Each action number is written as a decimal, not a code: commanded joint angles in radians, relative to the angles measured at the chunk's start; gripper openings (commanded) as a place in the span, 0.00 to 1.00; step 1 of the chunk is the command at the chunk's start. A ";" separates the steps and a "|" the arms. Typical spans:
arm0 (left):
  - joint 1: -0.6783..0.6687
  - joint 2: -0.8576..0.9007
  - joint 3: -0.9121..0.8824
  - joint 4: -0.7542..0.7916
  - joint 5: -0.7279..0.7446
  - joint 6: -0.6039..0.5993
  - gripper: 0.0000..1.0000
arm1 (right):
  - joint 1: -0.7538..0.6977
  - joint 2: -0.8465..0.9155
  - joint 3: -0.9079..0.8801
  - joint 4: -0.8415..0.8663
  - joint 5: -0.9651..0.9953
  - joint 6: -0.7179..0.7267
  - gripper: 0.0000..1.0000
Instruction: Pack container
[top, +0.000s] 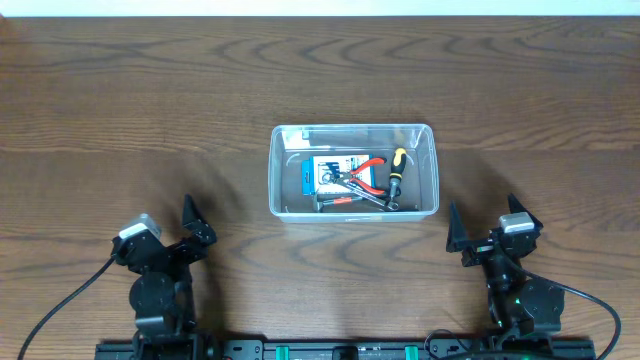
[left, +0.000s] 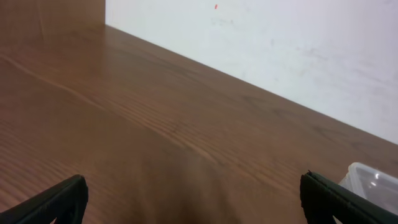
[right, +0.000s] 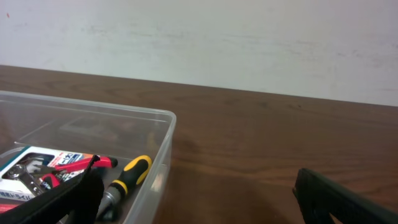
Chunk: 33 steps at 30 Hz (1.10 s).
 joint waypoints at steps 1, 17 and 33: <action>-0.004 -0.010 -0.023 0.008 -0.005 -0.006 0.98 | 0.011 -0.007 -0.002 -0.002 -0.008 -0.011 0.99; -0.004 -0.010 -0.063 0.011 -0.005 -0.006 0.98 | 0.011 -0.007 -0.002 -0.002 -0.008 -0.011 0.99; -0.004 -0.063 -0.100 0.071 -0.005 0.003 0.98 | 0.011 -0.007 -0.002 -0.002 -0.008 -0.011 0.99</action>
